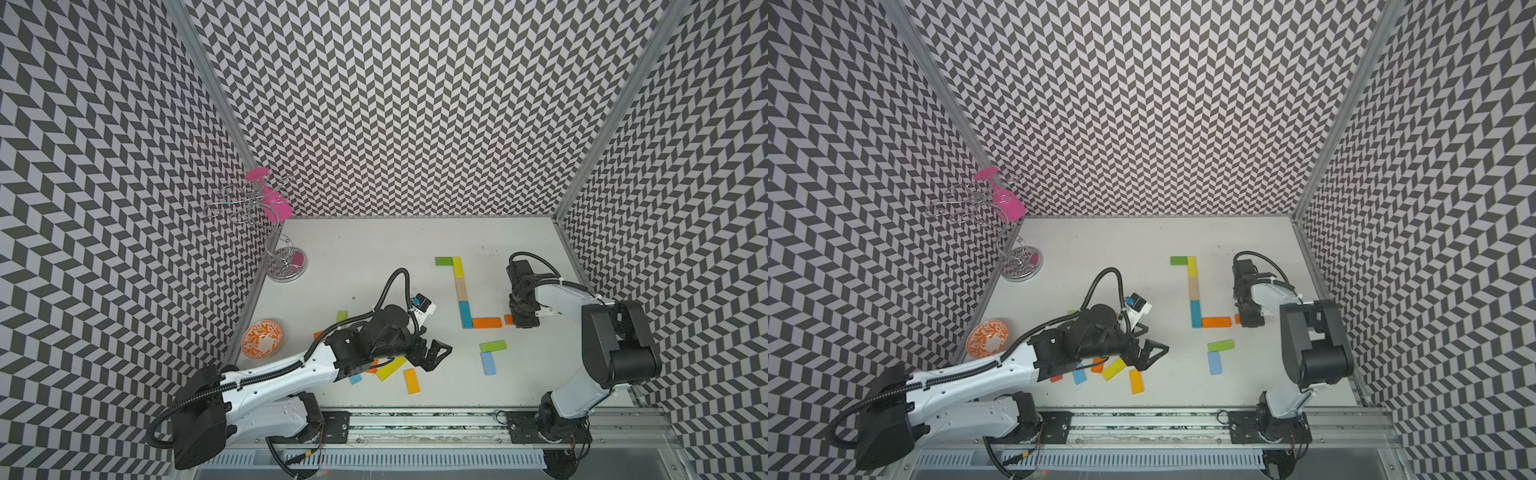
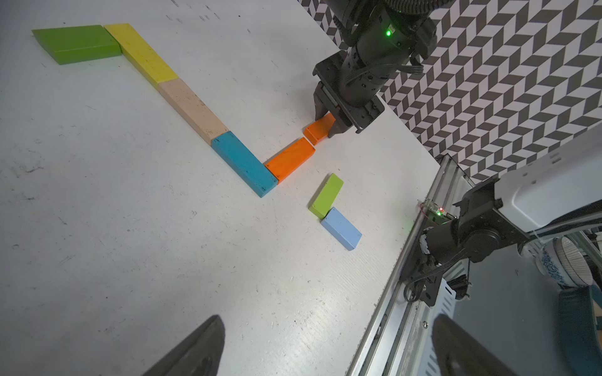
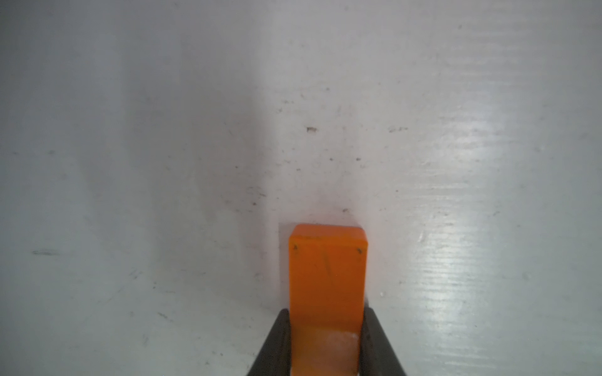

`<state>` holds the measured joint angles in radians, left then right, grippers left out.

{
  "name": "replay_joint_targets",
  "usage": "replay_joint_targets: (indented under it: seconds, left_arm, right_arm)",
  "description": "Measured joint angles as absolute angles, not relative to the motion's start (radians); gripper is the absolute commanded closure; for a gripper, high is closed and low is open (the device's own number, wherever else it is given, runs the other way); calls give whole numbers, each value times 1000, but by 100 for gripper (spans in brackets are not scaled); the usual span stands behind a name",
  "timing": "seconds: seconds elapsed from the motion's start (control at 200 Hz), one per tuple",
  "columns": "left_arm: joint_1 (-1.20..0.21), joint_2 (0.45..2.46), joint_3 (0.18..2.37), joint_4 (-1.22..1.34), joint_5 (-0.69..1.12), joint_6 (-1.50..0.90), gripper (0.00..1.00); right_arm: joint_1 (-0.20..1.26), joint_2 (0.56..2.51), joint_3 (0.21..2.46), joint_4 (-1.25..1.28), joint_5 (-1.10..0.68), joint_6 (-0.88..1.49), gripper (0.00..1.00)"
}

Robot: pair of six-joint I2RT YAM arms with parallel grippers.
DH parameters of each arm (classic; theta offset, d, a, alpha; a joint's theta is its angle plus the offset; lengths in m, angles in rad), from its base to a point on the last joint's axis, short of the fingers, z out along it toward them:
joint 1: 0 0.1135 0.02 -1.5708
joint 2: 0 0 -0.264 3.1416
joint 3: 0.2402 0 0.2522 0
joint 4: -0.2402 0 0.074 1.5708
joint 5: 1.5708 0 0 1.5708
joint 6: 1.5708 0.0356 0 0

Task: Assemble a giraffe with building blocks
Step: Assemble the building block at the center of the board.

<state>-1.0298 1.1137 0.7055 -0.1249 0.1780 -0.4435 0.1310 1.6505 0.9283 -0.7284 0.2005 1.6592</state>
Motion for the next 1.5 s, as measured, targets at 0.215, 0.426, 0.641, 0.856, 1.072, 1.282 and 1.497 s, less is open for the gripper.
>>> replay_joint_targets:
  seconds: [0.215,0.426,0.641,0.856,1.072,1.282,1.497]
  left_arm:
    - [-1013,1099,705,-138,175,-439,0]
    - [-1011,1093,705,-141,173,-439,0]
    - [-1007,1092,705,-144,173,-439,0]
    - [-1005,1092,705,-144,172,-438,0]
    - [-1005,1092,705,-144,170,-438,0]
    - [-1005,1091,705,-144,170,-438,0]
    - [-1005,1084,705,-145,170,-439,0]
  right_arm:
    - [167,1651,929,-723,201,1678,76]
    - [183,1655,933,-725,203,1694,73]
    - [189,1656,937,-725,206,1702,62]
    - [190,1656,937,-733,209,1712,72]
    - [194,1655,937,-734,216,1718,76]
    - [194,1639,926,-748,224,1723,77]
    - [194,1622,917,-758,235,1728,77]
